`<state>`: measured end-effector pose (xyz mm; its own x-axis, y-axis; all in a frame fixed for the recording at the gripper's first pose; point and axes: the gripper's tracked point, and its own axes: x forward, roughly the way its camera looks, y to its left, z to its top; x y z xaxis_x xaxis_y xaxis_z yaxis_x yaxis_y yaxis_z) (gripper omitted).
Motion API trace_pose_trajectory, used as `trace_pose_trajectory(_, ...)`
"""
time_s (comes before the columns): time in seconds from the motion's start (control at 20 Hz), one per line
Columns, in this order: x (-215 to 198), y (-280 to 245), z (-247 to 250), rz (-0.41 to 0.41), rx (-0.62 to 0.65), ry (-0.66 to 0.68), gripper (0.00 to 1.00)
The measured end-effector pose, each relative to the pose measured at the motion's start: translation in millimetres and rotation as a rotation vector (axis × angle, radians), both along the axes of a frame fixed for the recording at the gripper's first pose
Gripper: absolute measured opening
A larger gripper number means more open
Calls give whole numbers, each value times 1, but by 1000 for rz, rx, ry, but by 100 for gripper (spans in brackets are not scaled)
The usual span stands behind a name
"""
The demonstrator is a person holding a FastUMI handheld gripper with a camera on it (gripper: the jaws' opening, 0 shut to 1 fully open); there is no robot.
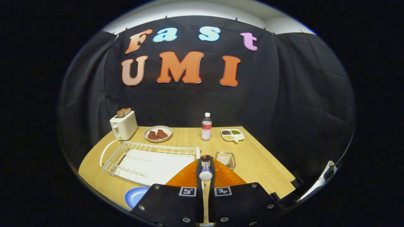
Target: Take the plate from the dish rack, then take the spoon from the basket and place it into the plate.
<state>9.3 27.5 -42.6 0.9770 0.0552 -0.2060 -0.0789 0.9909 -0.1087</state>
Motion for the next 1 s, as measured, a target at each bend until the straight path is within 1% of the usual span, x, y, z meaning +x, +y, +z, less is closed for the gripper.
trace_pose_trajectory(0.15,-24,26,-3,48,-11,-2,6)
trace_pose_trajectory(0.5,-70,70,-37,150,8,56,6)
trace_pose_trajectory(1.0,-100,97,-91,269,0,154,6)
